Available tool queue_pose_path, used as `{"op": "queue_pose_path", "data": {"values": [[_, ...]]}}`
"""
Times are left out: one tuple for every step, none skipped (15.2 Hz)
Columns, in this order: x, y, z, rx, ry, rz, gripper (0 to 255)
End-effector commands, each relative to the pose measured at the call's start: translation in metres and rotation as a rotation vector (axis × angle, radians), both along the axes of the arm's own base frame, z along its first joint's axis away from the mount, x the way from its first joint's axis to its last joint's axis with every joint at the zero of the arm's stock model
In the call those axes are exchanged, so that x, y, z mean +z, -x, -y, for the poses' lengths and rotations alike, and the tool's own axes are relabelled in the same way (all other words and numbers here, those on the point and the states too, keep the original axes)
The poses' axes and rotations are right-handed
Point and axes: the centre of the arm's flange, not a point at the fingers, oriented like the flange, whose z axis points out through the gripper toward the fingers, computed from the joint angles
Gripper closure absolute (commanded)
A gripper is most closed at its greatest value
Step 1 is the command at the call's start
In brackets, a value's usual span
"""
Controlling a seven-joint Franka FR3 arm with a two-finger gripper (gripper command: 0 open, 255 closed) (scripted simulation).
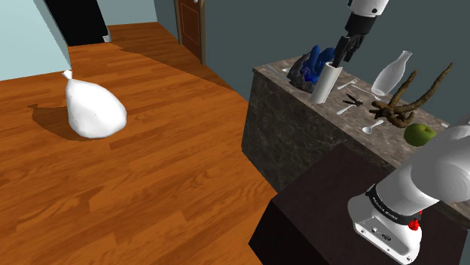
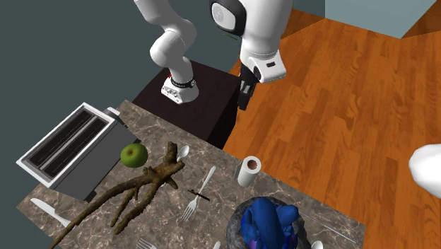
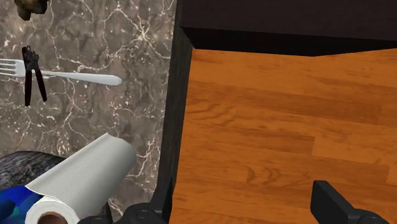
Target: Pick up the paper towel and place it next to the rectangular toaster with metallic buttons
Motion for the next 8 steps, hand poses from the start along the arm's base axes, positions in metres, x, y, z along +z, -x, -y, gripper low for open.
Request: {"op": "queue_pose_path", "data": {"values": [[-0.008, -0.014, 0.019, -0.004, 0.001, 0.001, 0], [-0.013, -0.021, 0.029, -0.007, 0.001, 0.001, 0], [-0.017, -0.028, 0.039, -0.009, 0.001, 0.001, 0], [-0.021, -0.035, 0.05, -0.011, 0.001, 0.001, 0], [-0.025, -0.042, 0.06, -0.014, 0.0, 0.001, 0], [-0.03, -0.049, 0.07, -0.016, 0.0, 0.002, 0], [-0.034, -0.056, 0.081, -0.019, 0.0, 0.002, 0], [-0.038, -0.063, 0.091, -0.021, 0.0, 0.002, 0]]}}
